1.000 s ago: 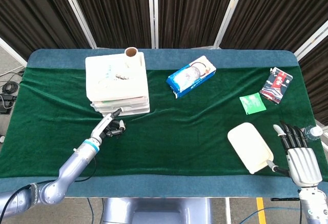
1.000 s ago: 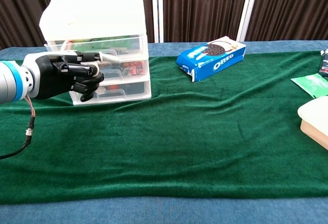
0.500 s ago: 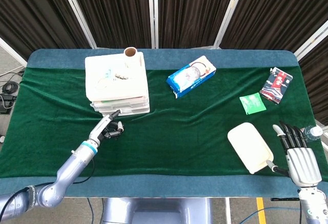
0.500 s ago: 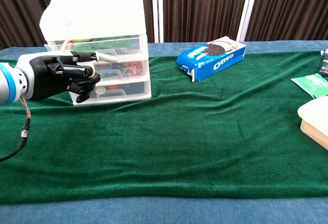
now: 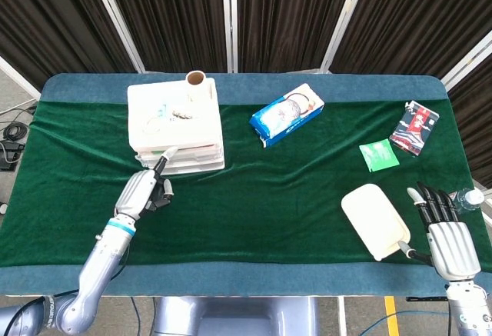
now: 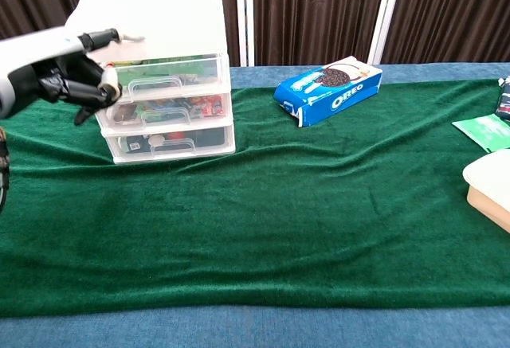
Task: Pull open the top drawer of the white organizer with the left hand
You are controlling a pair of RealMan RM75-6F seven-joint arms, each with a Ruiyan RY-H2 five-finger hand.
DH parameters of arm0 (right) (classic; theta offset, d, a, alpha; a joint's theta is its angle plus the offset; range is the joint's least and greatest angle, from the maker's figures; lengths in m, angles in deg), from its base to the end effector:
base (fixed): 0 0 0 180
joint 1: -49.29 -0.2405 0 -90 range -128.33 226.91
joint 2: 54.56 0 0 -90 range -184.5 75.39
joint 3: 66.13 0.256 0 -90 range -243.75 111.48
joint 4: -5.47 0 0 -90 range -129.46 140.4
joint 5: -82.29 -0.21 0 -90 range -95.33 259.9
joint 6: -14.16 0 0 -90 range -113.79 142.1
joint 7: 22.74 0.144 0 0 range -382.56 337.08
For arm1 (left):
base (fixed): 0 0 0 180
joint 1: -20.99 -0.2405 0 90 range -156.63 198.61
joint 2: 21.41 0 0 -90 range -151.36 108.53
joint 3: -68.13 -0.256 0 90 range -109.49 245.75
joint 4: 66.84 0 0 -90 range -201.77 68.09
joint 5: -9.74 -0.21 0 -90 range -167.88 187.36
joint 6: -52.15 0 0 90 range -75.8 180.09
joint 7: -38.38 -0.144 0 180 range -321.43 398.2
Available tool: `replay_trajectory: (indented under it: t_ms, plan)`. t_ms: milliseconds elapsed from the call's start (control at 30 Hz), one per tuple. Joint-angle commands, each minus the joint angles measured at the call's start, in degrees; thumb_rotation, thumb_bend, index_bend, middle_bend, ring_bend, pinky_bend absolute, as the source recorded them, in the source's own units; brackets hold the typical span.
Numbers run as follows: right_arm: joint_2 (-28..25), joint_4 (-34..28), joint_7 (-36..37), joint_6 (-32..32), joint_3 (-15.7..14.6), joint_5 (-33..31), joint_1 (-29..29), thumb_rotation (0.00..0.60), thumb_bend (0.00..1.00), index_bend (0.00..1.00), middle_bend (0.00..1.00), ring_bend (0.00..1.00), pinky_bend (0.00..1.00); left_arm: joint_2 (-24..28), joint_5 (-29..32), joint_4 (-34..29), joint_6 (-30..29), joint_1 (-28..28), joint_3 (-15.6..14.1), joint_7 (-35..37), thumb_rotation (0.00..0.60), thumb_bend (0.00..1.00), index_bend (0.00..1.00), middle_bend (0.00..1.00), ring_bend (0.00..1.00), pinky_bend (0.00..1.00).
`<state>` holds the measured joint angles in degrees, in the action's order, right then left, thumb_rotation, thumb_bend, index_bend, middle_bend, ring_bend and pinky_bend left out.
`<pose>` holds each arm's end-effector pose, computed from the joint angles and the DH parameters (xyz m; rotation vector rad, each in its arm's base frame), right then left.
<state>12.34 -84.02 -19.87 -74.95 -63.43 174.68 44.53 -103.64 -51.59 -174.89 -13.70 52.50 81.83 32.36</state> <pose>-0.2984 -0.1791 0.1505 1.4249 -0.8480 1.0430 -0.1316 0.2885 0.0341 -1.4924 -1.4505 -1.2906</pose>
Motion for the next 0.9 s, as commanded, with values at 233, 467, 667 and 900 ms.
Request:
replay_trajectory:
  t_ms: [233, 467, 667, 900]
  plan:
    - [0.1, 0.01, -0.2, 0.14, -0.15, 0.19, -0.07, 0.6, 0.04, 0.0, 0.0, 0.0, 0.0, 1.97, 9.59, -5.29, -3.47, 2.03, 1.95, -12.21, 0.6, 0.96, 0.1, 0.84, 0.75, 0.73]
    - [0.15, 0.06, -0.21, 0.17, -0.15, 0.19, -0.1, 0.6, 0.04, 0.0, 0.0, 0.0, 0.0, 2.51, 14.55, -5.23, -1.3, 4.09, 2.77, -13.3, 0.6, 0.96, 0.18, 0.84, 0.75, 0.73]
    - [0.18, 0.2, -0.12, 0.17, -0.2, 0.32, -0.16, 0.6, 0.04, 0.0, 0.0, 0.0, 0.0, 2.02, 15.88, -4.43, -1.6, 5.03, 3.07, -13.53, 0.6, 0.96, 0.19, 0.84, 0.75, 0.73]
    - [0.3, 0.18, -0.32, 0.31, -0.3, 0.37, -0.2, 0.6, 0.04, 0.0, 0.0, 0.0, 0.0, 2.15, 17.27, -4.34, -1.86, 5.9, 3.06, -14.37, 0.6, 0.96, 0.18, 0.84, 0.75, 0.73]
